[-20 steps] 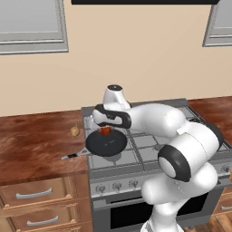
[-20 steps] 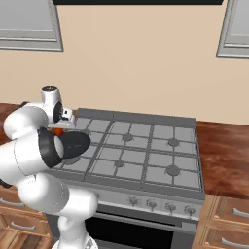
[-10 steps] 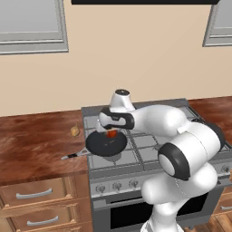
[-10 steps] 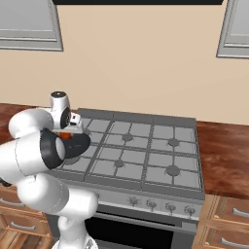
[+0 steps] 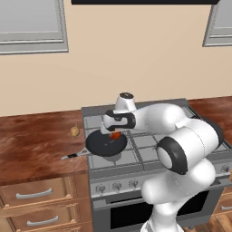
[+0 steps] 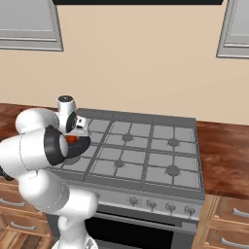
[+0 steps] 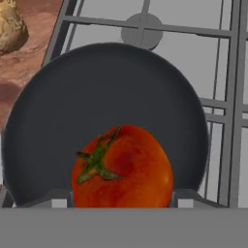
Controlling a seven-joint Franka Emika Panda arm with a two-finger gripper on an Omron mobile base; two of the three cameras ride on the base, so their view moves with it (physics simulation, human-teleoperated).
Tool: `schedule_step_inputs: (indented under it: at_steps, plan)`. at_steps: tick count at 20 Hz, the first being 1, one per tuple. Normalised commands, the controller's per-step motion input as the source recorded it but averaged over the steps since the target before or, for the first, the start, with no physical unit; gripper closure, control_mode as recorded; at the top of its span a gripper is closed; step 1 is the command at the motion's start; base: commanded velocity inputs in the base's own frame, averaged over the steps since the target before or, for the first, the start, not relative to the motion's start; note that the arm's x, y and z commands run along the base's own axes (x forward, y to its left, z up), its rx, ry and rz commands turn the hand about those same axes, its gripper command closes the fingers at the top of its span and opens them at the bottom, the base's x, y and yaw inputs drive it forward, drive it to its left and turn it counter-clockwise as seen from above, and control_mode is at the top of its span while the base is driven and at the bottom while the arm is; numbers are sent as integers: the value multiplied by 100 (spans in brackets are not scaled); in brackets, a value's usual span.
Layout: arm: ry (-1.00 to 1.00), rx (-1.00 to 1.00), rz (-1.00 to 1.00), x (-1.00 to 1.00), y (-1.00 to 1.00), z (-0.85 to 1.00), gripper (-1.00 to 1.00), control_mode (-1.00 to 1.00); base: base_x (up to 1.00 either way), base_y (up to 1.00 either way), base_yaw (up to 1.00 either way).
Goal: Place the pan on the front left burner on the stove. Then place the tomato and the onion in the pan and turn on the front left burner.
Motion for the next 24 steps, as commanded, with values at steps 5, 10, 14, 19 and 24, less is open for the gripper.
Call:
schedule_step_inputs:
  at_steps: [5, 10, 14, 19, 24]
  plan:
    - [0, -2, 0, 16, -8, -12, 100, -100, 0, 0, 0]
    - [0, -4, 0, 16, 0, -8, 100, -100, 0, 0, 0]
    - [0, -3, 0, 14, 0, -9, 100, -100, 0, 0, 0]
    - [0, -1, 0, 17, 0, -16, 100, -100, 0, 0, 0]
    - [0, 0, 0, 8, -4, -25, 100, -100, 0, 0, 0]
